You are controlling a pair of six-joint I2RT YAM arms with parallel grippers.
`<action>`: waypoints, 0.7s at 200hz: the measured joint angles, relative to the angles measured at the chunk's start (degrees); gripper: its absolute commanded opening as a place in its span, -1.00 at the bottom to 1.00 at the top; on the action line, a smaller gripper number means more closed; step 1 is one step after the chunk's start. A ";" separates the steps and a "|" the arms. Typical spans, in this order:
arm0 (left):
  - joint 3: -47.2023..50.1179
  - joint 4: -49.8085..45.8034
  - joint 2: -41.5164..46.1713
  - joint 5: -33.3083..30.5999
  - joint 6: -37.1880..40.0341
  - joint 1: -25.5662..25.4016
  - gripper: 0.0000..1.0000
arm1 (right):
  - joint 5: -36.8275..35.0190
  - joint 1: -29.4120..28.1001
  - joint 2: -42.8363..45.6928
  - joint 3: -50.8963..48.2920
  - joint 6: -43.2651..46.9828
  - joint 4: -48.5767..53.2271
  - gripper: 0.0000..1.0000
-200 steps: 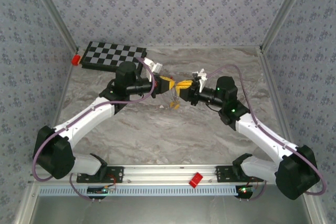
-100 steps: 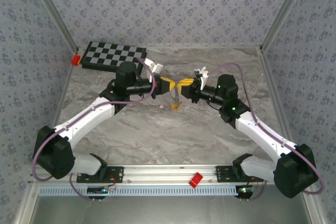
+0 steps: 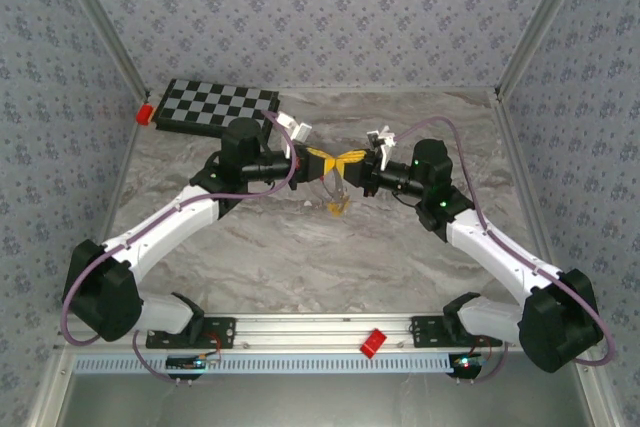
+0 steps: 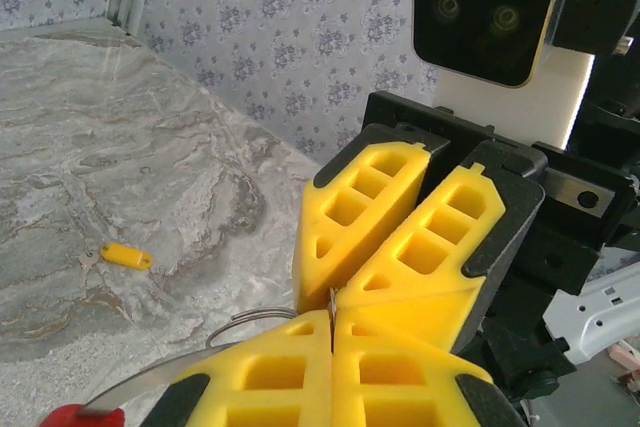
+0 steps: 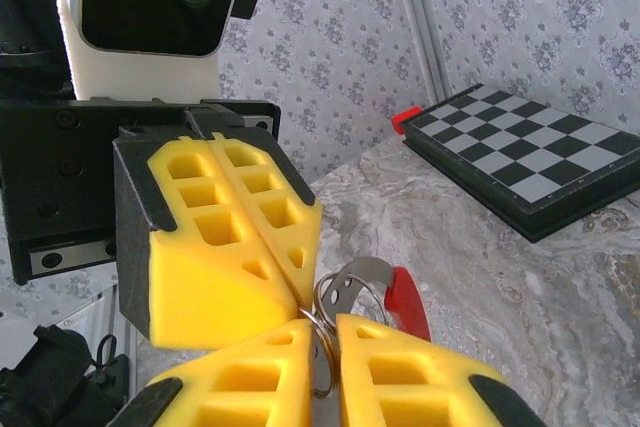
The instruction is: Put the keys on the keyring
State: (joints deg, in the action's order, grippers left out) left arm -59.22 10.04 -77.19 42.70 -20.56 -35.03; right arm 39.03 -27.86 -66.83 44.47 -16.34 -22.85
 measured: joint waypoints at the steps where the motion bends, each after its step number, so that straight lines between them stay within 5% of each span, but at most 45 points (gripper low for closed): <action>1: 0.00 0.00 0.00 -0.02 0.00 0.00 -1.00 | 0.00 0.02 0.00 0.00 -0.13 0.00 -0.93; 57: -0.11 -0.02 -0.07 -0.07 0.15 0.15 -1.00 | 0.94 0.35 0.00 0.00 -0.61 -0.09 -1.00; 91: -0.04 2.19 -0.09 -0.72 -2.21 0.04 -0.41 | 0.90 0.46 0.00 -0.33 -2.10 -2.67 -1.00; 140: 4.74 14.32 -0.11 -4.02 -12.04 -0.28 -0.27 | 0.79 1.53 -0.20 -2.27 -6.40 -8.55 -1.00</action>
State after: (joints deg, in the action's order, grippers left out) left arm -54.48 24.36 -77.30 38.68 -32.60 -35.31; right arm 39.81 -26.33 -67.02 42.19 -22.74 -31.40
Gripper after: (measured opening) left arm 0.360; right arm 0.040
